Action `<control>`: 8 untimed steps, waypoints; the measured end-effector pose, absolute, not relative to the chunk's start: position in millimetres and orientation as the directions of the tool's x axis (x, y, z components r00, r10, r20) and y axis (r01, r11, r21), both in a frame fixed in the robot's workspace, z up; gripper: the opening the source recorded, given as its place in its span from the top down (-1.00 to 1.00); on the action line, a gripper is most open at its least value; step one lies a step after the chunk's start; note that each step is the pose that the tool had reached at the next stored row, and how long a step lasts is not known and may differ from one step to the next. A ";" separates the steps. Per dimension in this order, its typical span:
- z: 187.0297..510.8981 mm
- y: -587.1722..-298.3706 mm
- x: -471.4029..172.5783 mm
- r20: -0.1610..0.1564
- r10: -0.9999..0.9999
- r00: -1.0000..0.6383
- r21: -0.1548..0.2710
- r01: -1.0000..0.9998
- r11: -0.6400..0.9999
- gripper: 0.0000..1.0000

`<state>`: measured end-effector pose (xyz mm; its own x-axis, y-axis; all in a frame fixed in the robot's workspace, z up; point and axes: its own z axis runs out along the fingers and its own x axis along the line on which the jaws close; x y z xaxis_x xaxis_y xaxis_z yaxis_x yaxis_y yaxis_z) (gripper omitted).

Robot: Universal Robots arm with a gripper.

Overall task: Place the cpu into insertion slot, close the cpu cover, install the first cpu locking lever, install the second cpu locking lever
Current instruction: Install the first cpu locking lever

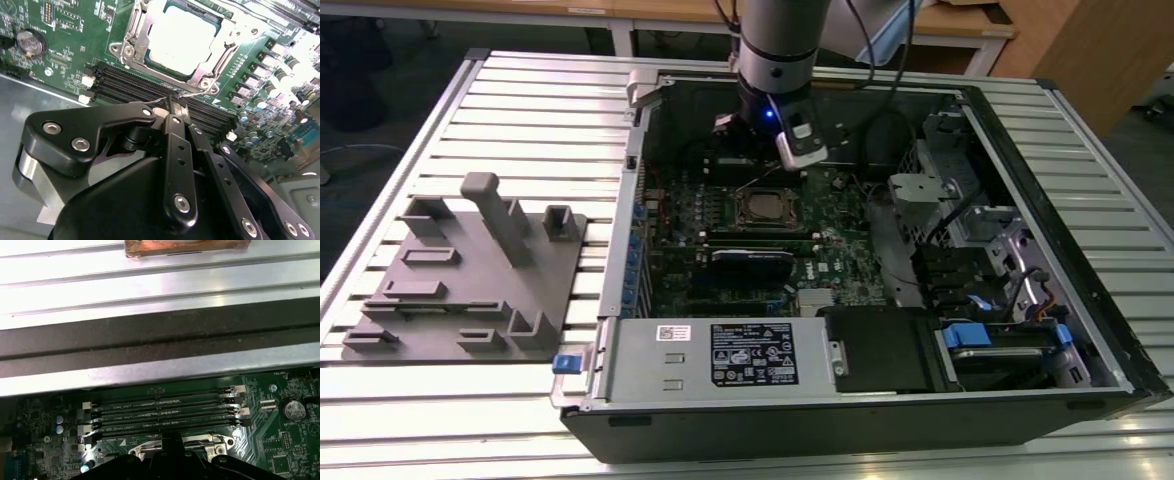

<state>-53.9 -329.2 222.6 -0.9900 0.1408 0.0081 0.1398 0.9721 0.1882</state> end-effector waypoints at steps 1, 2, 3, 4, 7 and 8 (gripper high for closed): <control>222.6 -329.2 -53.9 0.008 0.154 -0.988 0.188 0.153 0.970 0.79; 222.6 -329.3 -53.9 0.008 0.169 -0.986 0.188 0.167 0.968 0.79; 222.6 -329.3 -53.9 0.008 0.184 -0.983 0.188 0.182 0.965 0.79; 222.6 -329.2 -53.9 0.008 0.200 -0.980 0.188 0.198 0.962 0.79; 222.4 -329.3 -53.9 0.008 0.243 -0.970 0.188 0.240 0.952 0.79; 222.4 -329.3 -53.9 0.008 0.254 -0.967 0.188 0.251 0.950 0.79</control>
